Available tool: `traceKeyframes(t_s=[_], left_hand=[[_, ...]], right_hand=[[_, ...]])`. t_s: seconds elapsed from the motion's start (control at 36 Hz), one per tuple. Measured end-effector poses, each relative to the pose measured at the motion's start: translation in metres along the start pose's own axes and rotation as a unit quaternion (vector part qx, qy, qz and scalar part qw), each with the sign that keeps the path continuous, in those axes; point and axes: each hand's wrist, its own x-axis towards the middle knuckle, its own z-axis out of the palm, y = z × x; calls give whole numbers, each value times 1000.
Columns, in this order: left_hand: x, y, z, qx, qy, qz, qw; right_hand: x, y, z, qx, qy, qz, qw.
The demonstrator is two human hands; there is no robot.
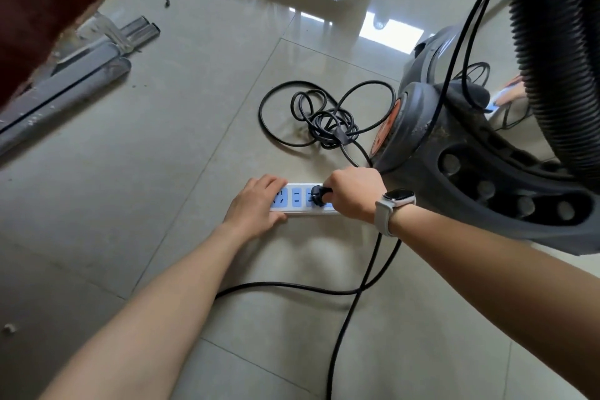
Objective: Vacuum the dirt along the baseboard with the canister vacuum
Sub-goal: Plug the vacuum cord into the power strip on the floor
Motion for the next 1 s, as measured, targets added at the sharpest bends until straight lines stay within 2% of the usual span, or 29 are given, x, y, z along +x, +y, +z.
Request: traceKeyframes(t_s=[0.25, 0.39, 0.56, 0.69, 0.89, 1.0], left_hand=[[-16, 6, 3, 34, 22, 16, 999], [-24, 1, 9, 29, -5, 4, 1000], [-22, 0, 10, 11, 7, -6, 1000], [-22, -1, 11, 6, 16, -17, 1000], [-22, 1, 10, 0, 17, -23, 1000], [-23, -1, 9, -7, 19, -31, 999]], right_hand=[[2, -15, -15, -53, 16, -30, 998], [-2, 1, -3, -17, -19, -49, 998], [-5, 5, 10, 17, 5, -26, 1000], [-2, 4, 10, 15, 2, -52, 999], [-7, -14, -1, -55, -10, -47, 997], [-8, -36, -7, -104, -13, -85, 991]])
